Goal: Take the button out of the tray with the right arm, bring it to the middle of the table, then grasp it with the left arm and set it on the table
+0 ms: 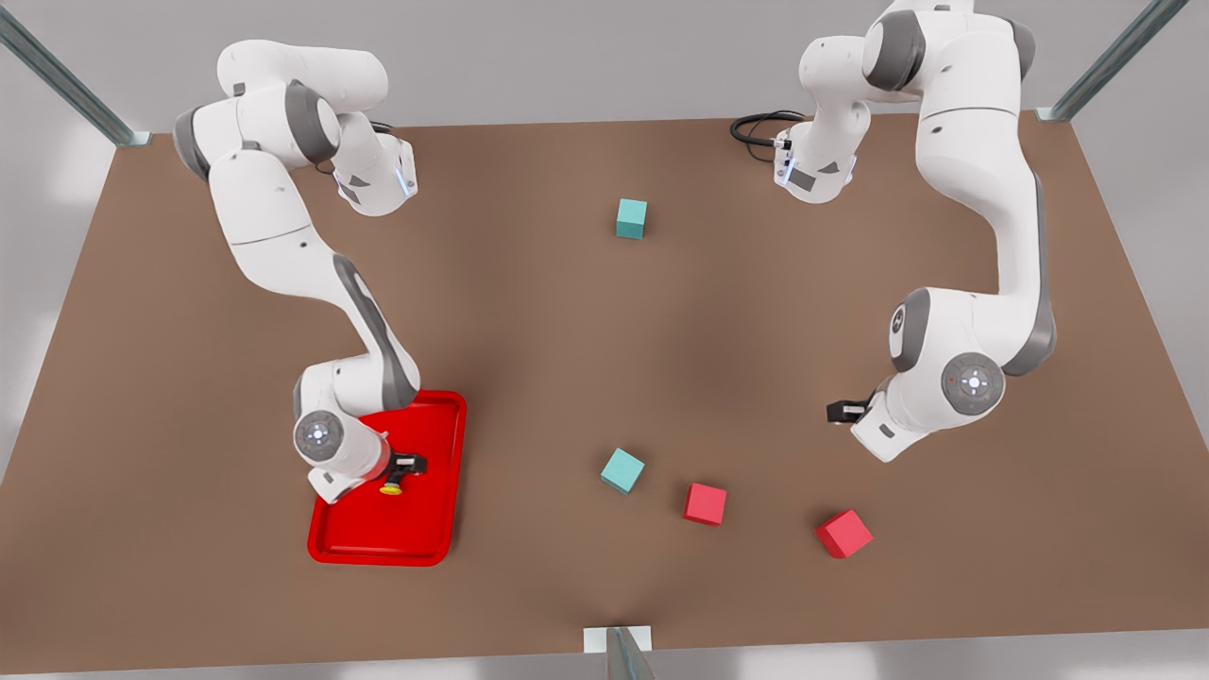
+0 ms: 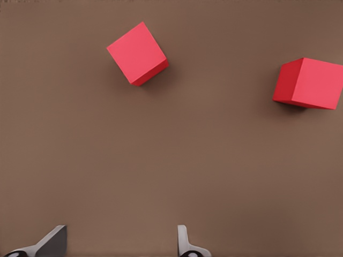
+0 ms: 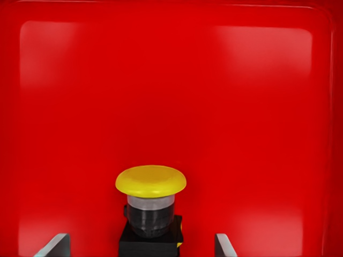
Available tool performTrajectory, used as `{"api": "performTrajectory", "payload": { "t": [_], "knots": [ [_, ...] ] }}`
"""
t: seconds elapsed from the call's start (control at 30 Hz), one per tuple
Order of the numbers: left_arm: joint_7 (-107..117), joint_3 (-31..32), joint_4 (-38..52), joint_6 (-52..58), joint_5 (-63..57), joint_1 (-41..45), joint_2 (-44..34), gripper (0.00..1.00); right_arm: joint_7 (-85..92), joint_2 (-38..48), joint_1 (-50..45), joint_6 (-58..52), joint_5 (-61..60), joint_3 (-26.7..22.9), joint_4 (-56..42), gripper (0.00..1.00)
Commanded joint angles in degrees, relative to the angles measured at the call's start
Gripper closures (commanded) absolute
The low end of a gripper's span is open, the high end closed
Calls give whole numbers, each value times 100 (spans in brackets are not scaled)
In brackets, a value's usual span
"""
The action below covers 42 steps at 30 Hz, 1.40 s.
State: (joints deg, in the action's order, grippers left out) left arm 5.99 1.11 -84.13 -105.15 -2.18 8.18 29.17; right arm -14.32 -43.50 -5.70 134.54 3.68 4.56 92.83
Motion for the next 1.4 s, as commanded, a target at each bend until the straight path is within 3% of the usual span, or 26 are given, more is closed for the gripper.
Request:
{"api": "performTrajectory", "payload": {
  "t": [0.0, 0.3, 0.33, 0.4, 0.43, 0.8, 0.83, 0.87, 1.13, 1.23, 1.3, 1.33, 1.37],
  "knots": [
    [33, -6, 2, -58, -11, 0, 10, 0, -62, -9, -1, 231, 2, 1, 43, 0],
    [33, 3, 11, -58, -11, 0, 54, 0, -53, -36, -27, 240, 10, -7, 51, 0],
    [33, 3, 11, -58, -11, 0, 63, 0, -53, -36, -19, 240, 10, -7, 51, 5],
    [33, 3, 11, -58, -11, 0, 72, 0, -53, -36, -10, 240, 19, -7, 51, 30],
    [33, 3, 11, -58, -11, 0, 80, 0, -53, -36, -1, 231, 19, -7, 51, 32],
    [-11, 3, 37, -58, -19, -27, 80, 0, -44, 17, 17, 240, 37, -7, 201, 33],
    [-11, 3, 37, -67, -20, -18, 80, 0, -44, 17, 17, 240, 37, -7, 210, 36],
    [-11, 3, 37, -67, -11, -18, 80, 0, -44, 26, 8, 240, 37, -7, 210, 46],
    [-19, 3, 37, -49, -20, -18, 72, 0, -62, 219, 8, 143, 37, -7, 297, 58],
    [-72, -6, 37, -23, -28, -88, 45, 0, -62, 474, -63, -700, 10, -7, 69, 58],
    [-997, 3, 143, 13, 86, -422, 27, 0, -123, 483, -229, -1579, -51, -69, -598, 58],
    [-2, 12, 143, 4, 51, -273, 72, 0, -132, 386, -492, -2010, -297, -262, -1073, 58],
    [7, 12, 143, 21, 42, -238, 54, 0, -141, 316, -1090, -2265, -771, -859, -1389, 58]
  ]
}}
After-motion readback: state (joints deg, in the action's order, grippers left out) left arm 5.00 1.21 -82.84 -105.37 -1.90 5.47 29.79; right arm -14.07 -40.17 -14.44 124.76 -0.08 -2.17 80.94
